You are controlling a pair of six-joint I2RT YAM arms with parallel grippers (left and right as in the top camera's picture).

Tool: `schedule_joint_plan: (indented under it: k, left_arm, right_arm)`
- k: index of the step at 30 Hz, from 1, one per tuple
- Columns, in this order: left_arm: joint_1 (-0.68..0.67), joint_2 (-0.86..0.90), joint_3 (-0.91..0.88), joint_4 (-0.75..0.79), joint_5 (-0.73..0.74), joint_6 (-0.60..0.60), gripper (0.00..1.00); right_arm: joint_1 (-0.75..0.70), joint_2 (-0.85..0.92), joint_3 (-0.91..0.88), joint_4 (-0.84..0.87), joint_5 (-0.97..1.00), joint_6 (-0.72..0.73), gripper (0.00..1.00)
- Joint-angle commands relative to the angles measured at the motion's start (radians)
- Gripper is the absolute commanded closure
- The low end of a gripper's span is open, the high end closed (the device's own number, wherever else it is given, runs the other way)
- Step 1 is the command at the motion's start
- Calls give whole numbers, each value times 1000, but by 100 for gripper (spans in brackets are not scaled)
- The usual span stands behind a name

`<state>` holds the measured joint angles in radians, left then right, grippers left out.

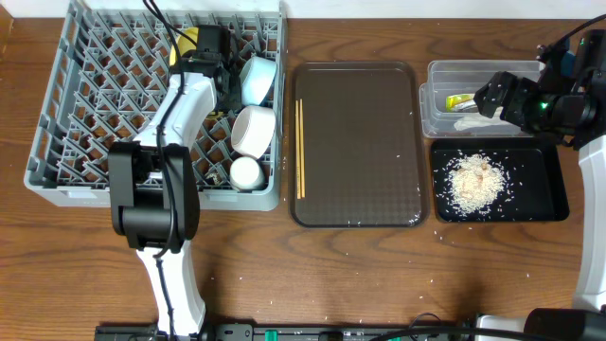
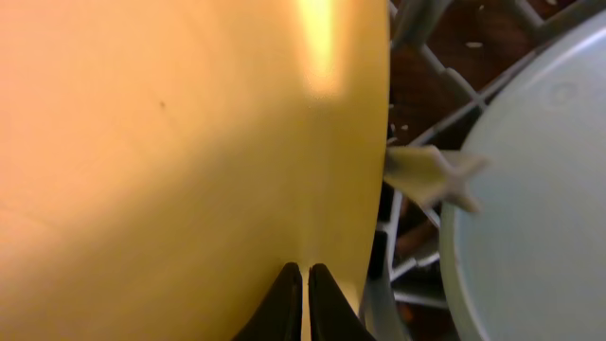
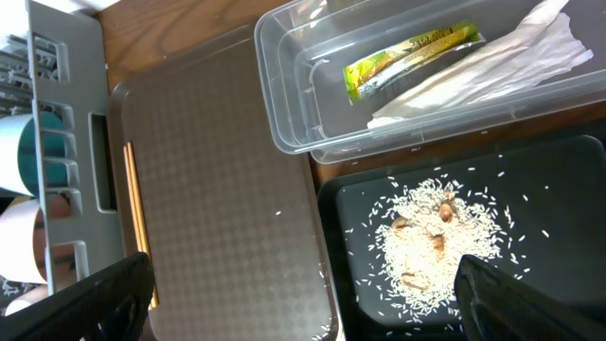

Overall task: Sort waste into correct bins and load items into the dishwasher
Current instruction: 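Stand the yellow plate upright in the rack slots and release, then move the left gripper back to the chopsticks on the brown tray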

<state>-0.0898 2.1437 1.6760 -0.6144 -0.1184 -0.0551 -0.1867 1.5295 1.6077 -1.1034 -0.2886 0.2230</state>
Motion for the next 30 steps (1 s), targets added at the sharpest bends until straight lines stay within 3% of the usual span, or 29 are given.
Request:
schedule_joint_plan:
  k: [1, 12, 15, 21, 26, 30]
  left_arm:
    - [-17, -124, 15, -1, -13, 3, 92]
    - [-40, -219, 15, -9, 43, 6, 92]
    - [-80, -239, 15, -21, 110, 6, 92]
    - [-183, -291, 15, -49, 111, 5, 92]
    - [-242, -319, 15, -148, 113, -160, 91]
    - [-279, -312, 8, -216, 173, -265, 83]
  right_arm:
    - [5, 0, 13, -1, -7, -3, 1]
    - [5, 0, 13, -1, -7, -3, 1]
    - [5, 0, 13, -1, -7, -3, 1]
    - [5, 0, 13, -1, -7, -3, 1]
    - [5, 0, 13, -1, -7, -3, 1]
    - [5, 0, 13, -1, -7, -3, 1]
